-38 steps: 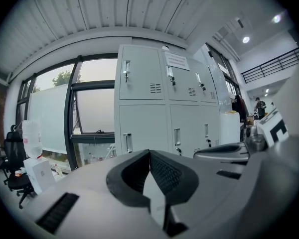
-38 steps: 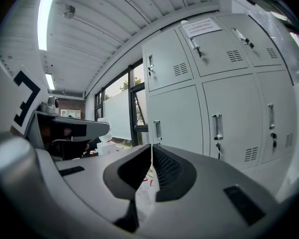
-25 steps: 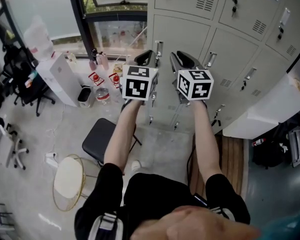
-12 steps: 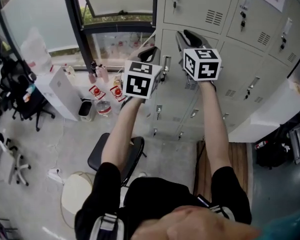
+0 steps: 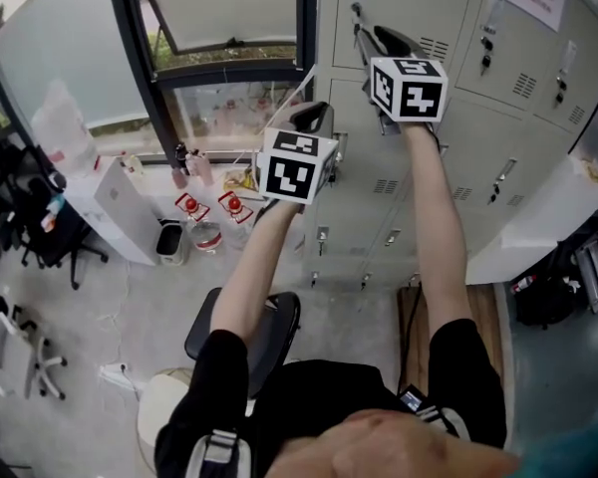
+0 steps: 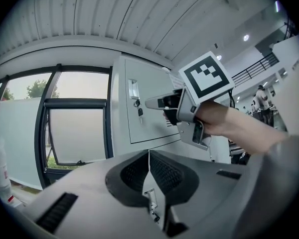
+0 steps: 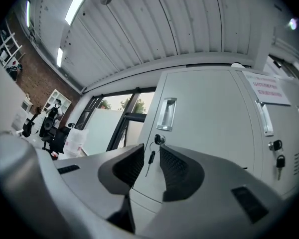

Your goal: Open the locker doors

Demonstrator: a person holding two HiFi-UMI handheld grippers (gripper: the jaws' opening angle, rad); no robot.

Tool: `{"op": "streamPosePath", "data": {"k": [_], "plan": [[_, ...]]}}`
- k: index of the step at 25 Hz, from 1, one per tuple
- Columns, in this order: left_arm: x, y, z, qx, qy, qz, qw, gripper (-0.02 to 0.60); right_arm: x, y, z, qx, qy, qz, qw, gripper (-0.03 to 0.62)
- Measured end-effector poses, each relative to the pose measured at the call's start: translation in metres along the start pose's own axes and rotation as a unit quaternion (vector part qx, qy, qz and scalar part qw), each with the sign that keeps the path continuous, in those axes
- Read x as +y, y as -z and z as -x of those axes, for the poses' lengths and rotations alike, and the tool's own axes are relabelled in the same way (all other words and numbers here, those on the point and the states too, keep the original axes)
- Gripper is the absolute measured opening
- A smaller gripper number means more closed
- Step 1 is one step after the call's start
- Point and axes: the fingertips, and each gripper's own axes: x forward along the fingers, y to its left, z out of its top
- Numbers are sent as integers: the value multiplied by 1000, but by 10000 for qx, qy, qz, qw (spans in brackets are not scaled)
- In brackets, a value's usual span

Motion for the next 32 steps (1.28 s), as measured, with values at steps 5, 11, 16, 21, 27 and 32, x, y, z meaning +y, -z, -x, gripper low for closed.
{"op": "streamPosePath", "data": {"k": [5, 11, 16, 21, 27, 32], "plan": [[11, -14, -11, -104, -116, 66, 9999, 9, -8, -5, -15, 18, 7, 23, 10000, 95], [21, -12, -14, -87, -279, 85, 9995, 9, -7, -8, -31, 0, -49, 16, 10000, 95], [29, -12, -10, -95, -434, 9, 9990, 9, -2, -13, -40, -78, -15, -8, 10000, 95], [34, -16, -10, -111, -482, -74, 9987, 9, -7, -14, -46, -81, 136, -3, 9999, 83], [32, -14, -13, -92, -420, -110, 9990, 9, -8, -15, -48, -9, 204, 96, 9997, 72], [30, -11, -13, -65, -406, -129, 9991, 9, -11, -16, -45, -40, 248, -300, 9992, 72]]}}
